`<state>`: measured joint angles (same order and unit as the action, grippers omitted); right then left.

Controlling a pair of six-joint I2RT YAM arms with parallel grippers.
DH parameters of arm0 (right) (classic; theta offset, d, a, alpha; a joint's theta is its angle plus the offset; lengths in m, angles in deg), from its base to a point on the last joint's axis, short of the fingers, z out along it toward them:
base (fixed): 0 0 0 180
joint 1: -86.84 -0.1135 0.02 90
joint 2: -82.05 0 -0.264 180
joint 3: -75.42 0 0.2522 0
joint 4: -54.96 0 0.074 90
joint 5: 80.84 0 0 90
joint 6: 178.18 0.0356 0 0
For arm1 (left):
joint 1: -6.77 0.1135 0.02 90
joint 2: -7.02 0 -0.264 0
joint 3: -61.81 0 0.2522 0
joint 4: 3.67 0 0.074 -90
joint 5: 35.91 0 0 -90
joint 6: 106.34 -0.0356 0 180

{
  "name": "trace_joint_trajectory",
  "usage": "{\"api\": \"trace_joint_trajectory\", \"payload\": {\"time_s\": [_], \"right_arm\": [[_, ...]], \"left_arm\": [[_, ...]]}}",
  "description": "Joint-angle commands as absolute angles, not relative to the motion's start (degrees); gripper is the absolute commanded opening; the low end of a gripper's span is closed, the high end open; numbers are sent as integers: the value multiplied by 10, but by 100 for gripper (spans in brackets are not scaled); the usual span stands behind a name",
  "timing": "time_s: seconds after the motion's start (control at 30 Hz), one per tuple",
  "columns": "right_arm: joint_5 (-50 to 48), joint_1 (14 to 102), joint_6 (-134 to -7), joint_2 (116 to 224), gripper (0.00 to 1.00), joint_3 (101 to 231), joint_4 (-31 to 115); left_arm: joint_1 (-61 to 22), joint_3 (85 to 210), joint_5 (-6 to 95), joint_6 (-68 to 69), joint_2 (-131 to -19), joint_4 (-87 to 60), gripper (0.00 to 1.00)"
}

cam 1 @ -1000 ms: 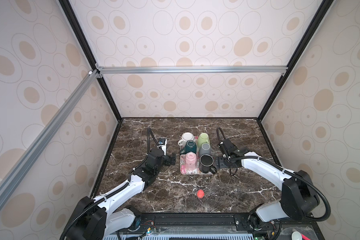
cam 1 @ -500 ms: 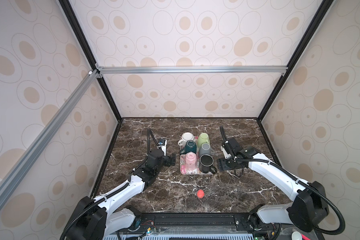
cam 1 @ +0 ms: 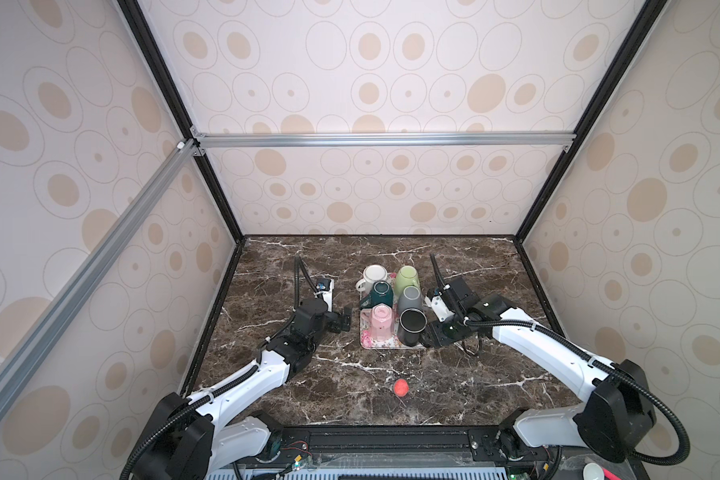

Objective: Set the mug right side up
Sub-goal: 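Close the right gripper on the black mug's base rim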

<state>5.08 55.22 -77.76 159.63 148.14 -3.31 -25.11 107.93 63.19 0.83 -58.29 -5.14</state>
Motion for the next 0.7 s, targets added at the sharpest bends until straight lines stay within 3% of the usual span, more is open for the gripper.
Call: {"api": "trace_joint_trajectory", "payload": {"time_s": [0.0, 0.67], "right_arm": [[72, 548, -812, 1610, 59, 1493, -31], [46, 549, -818, 1663, 49, 1494, 33]], "left_arm": [[-255, 1083, 632, 14, -583, -41, 98], [-255, 1082, 636, 18, -590, -37, 98]]}}
